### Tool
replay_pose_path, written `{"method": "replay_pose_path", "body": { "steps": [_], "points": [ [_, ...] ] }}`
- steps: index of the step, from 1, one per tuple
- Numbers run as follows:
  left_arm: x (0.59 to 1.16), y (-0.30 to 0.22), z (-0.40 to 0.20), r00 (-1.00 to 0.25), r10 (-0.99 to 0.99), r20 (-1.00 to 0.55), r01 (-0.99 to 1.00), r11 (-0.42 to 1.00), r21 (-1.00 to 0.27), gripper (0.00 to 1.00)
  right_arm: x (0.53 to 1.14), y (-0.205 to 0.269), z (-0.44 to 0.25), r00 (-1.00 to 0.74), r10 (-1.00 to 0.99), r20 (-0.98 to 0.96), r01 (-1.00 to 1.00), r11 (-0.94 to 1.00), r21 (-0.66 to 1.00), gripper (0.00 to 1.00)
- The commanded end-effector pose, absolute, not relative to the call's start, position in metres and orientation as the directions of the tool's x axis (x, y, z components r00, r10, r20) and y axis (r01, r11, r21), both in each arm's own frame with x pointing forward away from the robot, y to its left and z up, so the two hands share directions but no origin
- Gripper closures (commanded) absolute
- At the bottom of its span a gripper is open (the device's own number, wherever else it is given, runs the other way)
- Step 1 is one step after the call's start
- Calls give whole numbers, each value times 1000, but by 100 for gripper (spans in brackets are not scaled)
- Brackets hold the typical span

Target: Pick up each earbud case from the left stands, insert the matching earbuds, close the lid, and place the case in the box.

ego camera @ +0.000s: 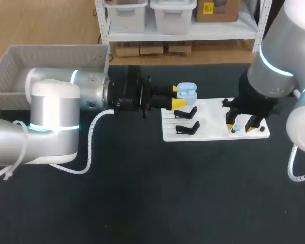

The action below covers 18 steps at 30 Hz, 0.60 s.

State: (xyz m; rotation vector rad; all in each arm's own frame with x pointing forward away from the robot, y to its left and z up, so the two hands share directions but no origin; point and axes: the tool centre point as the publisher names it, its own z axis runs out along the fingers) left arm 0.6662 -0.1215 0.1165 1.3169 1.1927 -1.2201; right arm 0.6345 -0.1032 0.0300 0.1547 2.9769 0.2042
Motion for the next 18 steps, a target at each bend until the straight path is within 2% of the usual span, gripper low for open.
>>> {"method": "replay_pose_path", "body": {
  "steps": [1,18],
  "points": [
    [667,-122,116,27,54,-998,997,-78,23,100,635,-105,25,-984,110,-142,88,984,155,53],
    [667,-122,116,27,54,-998,997,-78,23,100,643,-110,16,-977,157,-144,133,978,162,60]
  ]
}}
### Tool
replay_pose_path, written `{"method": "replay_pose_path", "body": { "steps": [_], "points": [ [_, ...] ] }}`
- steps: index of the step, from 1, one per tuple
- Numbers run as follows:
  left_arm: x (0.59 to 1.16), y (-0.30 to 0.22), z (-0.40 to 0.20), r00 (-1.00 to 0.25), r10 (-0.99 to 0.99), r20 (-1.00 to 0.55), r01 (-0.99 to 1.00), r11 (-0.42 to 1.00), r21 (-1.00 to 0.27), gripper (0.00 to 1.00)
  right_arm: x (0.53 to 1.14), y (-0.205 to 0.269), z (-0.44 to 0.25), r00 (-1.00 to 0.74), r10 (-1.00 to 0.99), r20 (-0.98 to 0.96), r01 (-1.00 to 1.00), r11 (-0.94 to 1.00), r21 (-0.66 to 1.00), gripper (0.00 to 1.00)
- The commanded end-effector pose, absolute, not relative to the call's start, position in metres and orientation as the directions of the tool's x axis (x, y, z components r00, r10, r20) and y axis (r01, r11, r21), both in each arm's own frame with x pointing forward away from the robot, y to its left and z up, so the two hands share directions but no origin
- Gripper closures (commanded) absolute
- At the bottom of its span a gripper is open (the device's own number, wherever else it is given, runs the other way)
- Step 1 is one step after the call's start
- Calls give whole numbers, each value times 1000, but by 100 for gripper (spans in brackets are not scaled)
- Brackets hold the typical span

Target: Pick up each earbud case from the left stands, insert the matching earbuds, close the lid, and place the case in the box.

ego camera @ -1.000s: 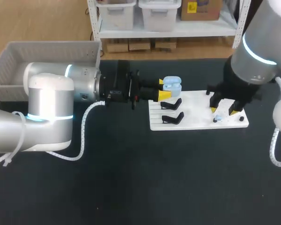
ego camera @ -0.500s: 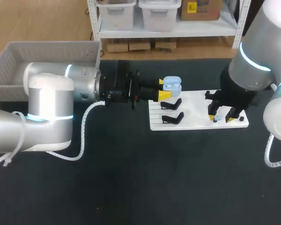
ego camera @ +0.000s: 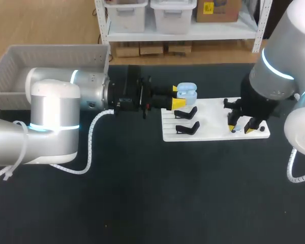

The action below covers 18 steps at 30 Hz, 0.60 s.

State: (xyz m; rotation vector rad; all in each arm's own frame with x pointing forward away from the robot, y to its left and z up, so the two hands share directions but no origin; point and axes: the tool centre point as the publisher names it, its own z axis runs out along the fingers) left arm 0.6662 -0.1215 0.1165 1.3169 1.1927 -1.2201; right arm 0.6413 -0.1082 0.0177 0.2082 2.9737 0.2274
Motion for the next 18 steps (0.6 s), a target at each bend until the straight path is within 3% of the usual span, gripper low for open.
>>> {"method": "replay_pose_path", "body": {
  "steps": [1,18],
  "points": [
    [667,-122,116,27,54,-998,997,-78,23,100,644,-111,16,-976,162,-146,138,977,163,60],
    [667,-122,116,27,54,-998,997,-78,23,100,646,-105,17,-977,165,-133,139,974,181,68]
  ]
}}
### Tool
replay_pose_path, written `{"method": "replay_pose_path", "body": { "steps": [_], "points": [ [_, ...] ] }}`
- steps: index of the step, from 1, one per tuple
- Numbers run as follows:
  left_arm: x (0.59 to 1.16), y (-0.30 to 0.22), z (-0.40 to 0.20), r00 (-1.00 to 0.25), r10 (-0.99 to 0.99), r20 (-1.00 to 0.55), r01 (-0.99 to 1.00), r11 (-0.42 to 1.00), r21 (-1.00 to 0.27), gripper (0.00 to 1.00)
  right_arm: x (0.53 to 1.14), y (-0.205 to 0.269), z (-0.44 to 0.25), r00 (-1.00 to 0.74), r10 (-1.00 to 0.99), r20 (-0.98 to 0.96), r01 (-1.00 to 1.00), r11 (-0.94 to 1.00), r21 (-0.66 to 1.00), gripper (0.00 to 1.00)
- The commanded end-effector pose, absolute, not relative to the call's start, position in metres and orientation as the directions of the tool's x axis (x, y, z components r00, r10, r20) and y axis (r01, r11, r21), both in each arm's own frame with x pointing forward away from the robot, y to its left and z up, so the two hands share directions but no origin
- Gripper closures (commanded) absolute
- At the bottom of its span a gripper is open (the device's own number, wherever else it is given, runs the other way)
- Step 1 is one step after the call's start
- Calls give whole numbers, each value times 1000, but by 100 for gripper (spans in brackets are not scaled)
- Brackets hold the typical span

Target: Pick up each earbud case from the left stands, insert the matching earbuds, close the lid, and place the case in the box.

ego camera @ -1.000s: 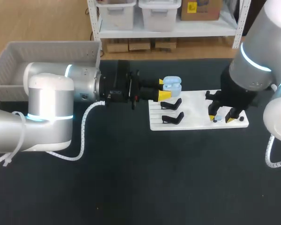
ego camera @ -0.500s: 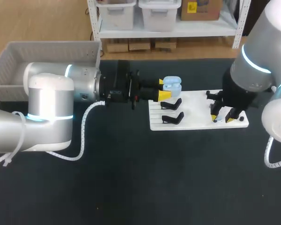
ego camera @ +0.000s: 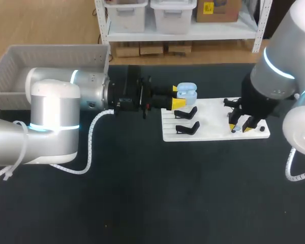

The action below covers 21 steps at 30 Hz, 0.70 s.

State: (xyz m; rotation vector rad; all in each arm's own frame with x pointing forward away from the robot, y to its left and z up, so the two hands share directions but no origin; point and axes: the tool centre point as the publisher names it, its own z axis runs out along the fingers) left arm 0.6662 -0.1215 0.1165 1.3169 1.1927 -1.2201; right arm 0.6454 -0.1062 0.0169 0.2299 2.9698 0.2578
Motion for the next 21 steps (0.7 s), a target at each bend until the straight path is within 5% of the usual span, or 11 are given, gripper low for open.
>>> {"method": "replay_pose_path", "body": {
  "steps": [1,16,21],
  "points": [
    [667,-122,116,27,54,-998,997,-78,23,100,646,-105,17,-978,164,-132,139,974,180,69],
    [667,-122,116,27,54,-998,997,-78,23,100,645,-103,14,-979,163,-124,140,975,174,76],
    [667,-122,116,27,54,-998,997,-78,23,100,645,-103,14,-979,164,-124,142,975,170,90]
  ]
}}
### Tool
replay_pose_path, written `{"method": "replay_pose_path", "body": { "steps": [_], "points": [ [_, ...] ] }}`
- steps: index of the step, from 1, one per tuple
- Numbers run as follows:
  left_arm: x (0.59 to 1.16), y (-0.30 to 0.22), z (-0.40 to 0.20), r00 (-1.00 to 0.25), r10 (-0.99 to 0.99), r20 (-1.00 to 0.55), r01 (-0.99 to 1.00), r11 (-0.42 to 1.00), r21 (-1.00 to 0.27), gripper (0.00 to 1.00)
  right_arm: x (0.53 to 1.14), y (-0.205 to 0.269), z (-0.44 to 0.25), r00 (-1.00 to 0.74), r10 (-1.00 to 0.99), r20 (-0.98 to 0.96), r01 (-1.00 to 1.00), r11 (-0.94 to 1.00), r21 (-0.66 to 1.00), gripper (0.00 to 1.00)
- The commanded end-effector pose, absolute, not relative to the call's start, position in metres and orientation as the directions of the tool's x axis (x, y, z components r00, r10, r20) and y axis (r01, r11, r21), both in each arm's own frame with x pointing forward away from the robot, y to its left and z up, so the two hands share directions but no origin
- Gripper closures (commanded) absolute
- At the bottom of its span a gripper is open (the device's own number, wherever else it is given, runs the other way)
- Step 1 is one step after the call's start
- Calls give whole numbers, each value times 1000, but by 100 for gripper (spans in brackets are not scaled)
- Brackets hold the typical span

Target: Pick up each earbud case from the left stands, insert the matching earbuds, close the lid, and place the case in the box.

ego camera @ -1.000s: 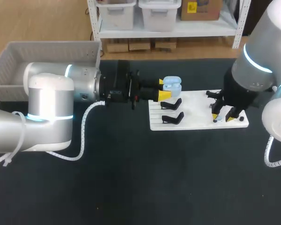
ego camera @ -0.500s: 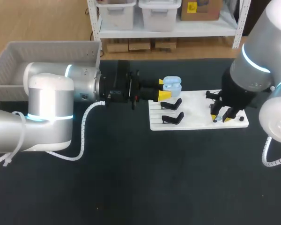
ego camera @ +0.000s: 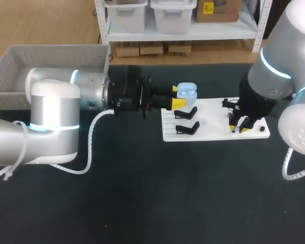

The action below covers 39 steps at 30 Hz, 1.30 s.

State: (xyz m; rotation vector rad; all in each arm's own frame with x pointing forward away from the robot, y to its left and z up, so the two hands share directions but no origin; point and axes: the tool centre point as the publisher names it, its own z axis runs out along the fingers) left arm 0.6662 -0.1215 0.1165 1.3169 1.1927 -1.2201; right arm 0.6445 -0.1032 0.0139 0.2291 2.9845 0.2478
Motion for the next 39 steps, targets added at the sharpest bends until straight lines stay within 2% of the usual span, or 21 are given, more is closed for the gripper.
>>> {"method": "replay_pose_path", "body": {
  "steps": [1,2,10,20,25,29,39],
  "points": [
    [667,-122,116,27,54,-998,997,-78,23,100,644,-103,14,-978,164,-125,142,975,169,96],
    [667,-122,116,27,54,-998,997,-78,23,100,644,-103,14,-978,165,-126,143,975,168,100],
    [667,-122,116,27,54,-998,997,-78,23,100,638,-105,31,-975,174,-135,150,974,171,100],
    [667,-122,116,27,54,-998,997,-78,23,100,631,-96,100,-974,151,-168,107,963,246,100],
    [667,-122,116,27,54,-998,997,-78,23,100,629,-79,152,-976,99,-193,40,956,290,100],
    [667,-122,116,27,54,-998,997,-78,23,100,629,-58,182,-976,20,-219,-36,967,251,100],
    [667,-122,116,27,54,-998,997,-78,23,100,636,-12,204,-974,-128,-185,-157,975,154,100]
  ]
}}
